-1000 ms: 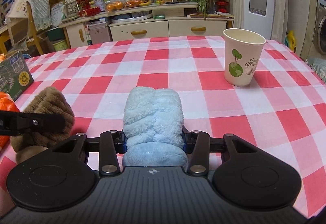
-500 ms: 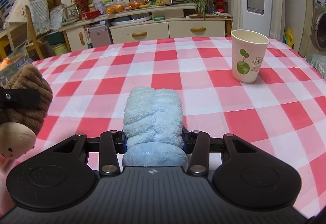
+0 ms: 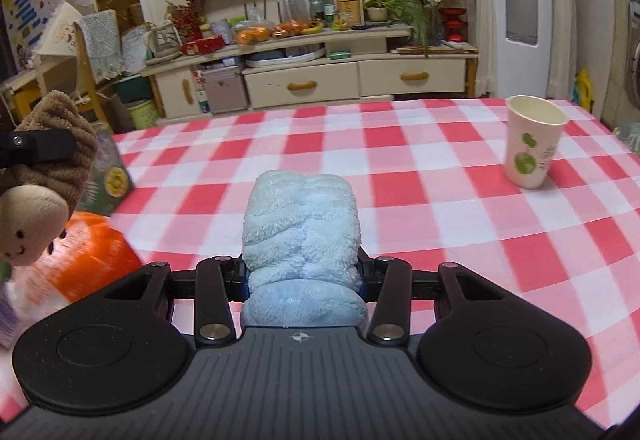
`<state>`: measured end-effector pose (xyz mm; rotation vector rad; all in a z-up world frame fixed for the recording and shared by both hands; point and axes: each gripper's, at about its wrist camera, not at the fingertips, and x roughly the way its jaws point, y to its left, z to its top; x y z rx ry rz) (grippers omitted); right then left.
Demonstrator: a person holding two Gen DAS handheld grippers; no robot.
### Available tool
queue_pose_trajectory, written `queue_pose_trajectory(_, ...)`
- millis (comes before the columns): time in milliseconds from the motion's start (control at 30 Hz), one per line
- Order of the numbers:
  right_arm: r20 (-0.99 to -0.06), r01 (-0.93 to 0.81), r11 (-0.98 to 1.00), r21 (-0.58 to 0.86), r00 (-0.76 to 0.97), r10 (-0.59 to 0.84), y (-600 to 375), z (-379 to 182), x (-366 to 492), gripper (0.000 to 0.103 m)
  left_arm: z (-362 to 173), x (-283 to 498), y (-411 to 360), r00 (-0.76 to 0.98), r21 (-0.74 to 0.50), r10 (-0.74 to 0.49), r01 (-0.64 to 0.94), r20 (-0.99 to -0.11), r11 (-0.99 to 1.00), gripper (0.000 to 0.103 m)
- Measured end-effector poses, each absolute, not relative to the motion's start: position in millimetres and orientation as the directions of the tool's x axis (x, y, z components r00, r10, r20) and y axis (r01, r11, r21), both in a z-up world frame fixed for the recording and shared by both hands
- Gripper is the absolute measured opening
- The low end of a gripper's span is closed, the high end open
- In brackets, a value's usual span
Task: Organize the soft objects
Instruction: 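Carry the brown ring and blue slipper toward the cardboard box, then lower both items into the box and open both grippers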
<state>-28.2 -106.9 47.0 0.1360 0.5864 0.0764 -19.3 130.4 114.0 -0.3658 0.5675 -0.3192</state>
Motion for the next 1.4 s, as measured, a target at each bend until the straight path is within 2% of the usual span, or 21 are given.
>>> queue_pose_trajectory(433,-0.485,-0.171,0.977,0.128,0.849,0.212,-33,97,-10,0.053,141,-16,191,0.900,-0.370,-0.193,0.038,-0.392,0.928,0.030)
queue_pose_trajectory(900,-0.460,-0.339,0.926,0.164,0.804,0.376,65,135,42,0.054,142,1,239,0.918,-0.219,0.062,-0.158,-0.392,0.963,0.032)
queue_pose_trajectory(1100,-0.472,-0.383,0.911,0.152,0.782,0.408,99,135,67,0.054,138,8,257,0.900,-0.187,0.124,-0.218,-0.417,0.958,0.032)
queue_pose_trajectory(1400,-0.498,-0.410,0.901,0.142,0.757,0.423,134,131,87,0.055,132,11,267,0.877,-0.181,0.148,-0.254,-0.458,0.950,0.034)
